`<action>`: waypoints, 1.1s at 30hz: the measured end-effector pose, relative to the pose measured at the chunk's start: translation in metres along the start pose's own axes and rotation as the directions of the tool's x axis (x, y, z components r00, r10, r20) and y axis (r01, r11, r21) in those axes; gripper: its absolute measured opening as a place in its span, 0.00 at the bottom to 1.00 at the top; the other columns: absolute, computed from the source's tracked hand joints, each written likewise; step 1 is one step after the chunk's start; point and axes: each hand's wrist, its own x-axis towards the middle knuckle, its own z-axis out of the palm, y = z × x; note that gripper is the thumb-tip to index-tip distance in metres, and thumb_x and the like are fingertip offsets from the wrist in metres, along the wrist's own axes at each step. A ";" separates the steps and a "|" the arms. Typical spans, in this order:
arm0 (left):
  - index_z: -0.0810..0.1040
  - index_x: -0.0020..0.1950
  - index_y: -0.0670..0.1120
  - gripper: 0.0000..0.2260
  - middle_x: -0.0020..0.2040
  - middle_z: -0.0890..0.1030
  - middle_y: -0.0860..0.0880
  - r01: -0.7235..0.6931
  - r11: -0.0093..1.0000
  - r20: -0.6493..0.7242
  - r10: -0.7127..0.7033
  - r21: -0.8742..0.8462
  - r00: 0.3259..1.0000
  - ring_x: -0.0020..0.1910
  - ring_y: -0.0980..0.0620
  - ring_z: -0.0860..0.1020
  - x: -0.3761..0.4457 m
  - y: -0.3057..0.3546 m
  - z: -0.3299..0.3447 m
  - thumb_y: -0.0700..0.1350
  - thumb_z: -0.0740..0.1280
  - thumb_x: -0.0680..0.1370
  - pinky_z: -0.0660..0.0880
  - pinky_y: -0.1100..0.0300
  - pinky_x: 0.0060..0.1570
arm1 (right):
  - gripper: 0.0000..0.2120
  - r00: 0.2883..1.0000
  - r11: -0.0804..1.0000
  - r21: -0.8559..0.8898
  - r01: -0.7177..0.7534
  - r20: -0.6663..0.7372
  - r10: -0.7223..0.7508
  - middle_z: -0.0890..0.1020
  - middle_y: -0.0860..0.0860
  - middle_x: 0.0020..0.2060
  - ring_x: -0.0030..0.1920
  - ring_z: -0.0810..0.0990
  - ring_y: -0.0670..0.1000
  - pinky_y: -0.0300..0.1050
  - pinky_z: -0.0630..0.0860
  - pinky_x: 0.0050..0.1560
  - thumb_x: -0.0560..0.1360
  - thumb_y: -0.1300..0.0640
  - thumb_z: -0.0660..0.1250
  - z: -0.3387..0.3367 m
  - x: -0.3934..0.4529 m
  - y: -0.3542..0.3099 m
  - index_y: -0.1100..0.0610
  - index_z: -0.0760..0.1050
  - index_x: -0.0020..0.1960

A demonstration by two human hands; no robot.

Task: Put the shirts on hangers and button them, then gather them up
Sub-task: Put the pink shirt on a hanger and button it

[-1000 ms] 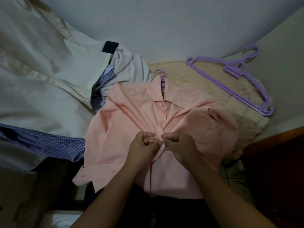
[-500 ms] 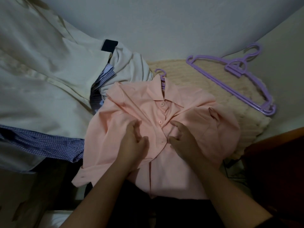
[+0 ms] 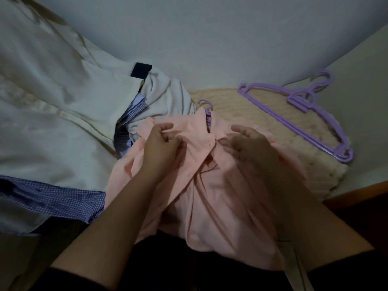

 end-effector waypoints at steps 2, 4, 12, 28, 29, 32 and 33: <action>0.71 0.58 0.48 0.13 0.44 0.82 0.46 -0.038 0.999 0.015 0.038 0.038 0.999 0.42 0.51 0.81 0.023 0.007 0.005 0.38 0.67 0.76 0.77 0.65 0.40 | 0.16 0.997 0.997 -0.012 0.075 0.007 -0.074 0.79 0.62 0.53 0.38 0.82 0.45 0.36 0.81 0.41 0.75 0.71 0.63 0.003 0.014 -0.019 0.61 0.68 0.61; 0.70 0.58 0.48 0.14 0.44 0.81 0.47 -0.035 0.998 0.047 0.033 0.052 0.998 0.45 0.49 0.81 0.040 0.009 0.013 0.37 0.67 0.76 0.78 0.58 0.46 | 0.19 0.991 0.988 -0.086 0.130 0.000 -0.131 0.77 0.61 0.55 0.32 0.80 0.39 0.31 0.76 0.33 0.75 0.70 0.65 0.005 0.031 -0.025 0.61 0.67 0.64; 0.60 0.74 0.50 0.31 0.62 0.72 0.53 -0.077 0.997 0.155 0.072 0.028 0.985 0.53 0.58 0.76 0.011 -0.021 0.033 0.34 0.66 0.75 0.76 0.68 0.51 | 0.24 0.956 0.874 -0.406 0.266 -0.007 -0.294 0.73 0.49 0.61 0.60 0.75 0.46 0.29 0.72 0.50 0.74 0.72 0.59 -0.007 0.033 0.022 0.57 0.67 0.67; 0.62 0.74 0.54 0.30 0.55 0.77 0.54 -0.225 0.876 0.220 0.140 0.426 0.965 0.52 0.54 0.77 -0.039 -0.047 0.040 0.44 0.69 0.74 0.74 0.58 0.51 | 0.15 0.934 0.628 -0.754 0.191 -0.057 -0.352 0.82 0.56 0.48 0.45 0.77 0.51 0.38 0.71 0.46 0.72 0.66 0.65 -0.004 0.005 0.074 0.60 0.78 0.58; 0.62 0.73 0.54 0.29 0.53 0.78 0.55 -0.214 0.889 0.211 0.136 0.406 0.968 0.50 0.55 0.77 -0.041 -0.046 0.040 0.44 0.69 0.75 0.74 0.59 0.49 | 0.14 0.929 0.612 -0.766 0.198 -0.053 -0.367 0.82 0.56 0.48 0.46 0.79 0.53 0.38 0.71 0.47 0.73 0.66 0.64 -0.002 0.004 0.074 0.60 0.78 0.57; 0.66 0.70 0.53 0.24 0.43 0.77 0.61 -0.157 0.929 0.137 0.117 0.335 0.984 0.43 0.59 0.78 -0.047 -0.044 0.041 0.44 0.68 0.76 0.72 0.66 0.44 | 0.14 0.921 0.594 -0.781 0.194 -0.063 -0.384 0.83 0.57 0.50 0.50 0.80 0.56 0.36 0.67 0.46 0.73 0.66 0.62 0.001 0.003 0.073 0.60 0.79 0.57; 0.68 0.69 0.53 0.22 0.42 0.77 0.62 -0.118 0.948 0.099 0.092 0.296 0.991 0.43 0.61 0.78 -0.047 -0.043 0.042 0.44 0.69 0.76 0.72 0.68 0.45 | 0.14 0.922 0.596 -0.781 0.187 -0.070 -0.381 0.83 0.57 0.50 0.50 0.79 0.56 0.35 0.66 0.45 0.73 0.66 0.61 0.001 0.002 0.072 0.60 0.79 0.57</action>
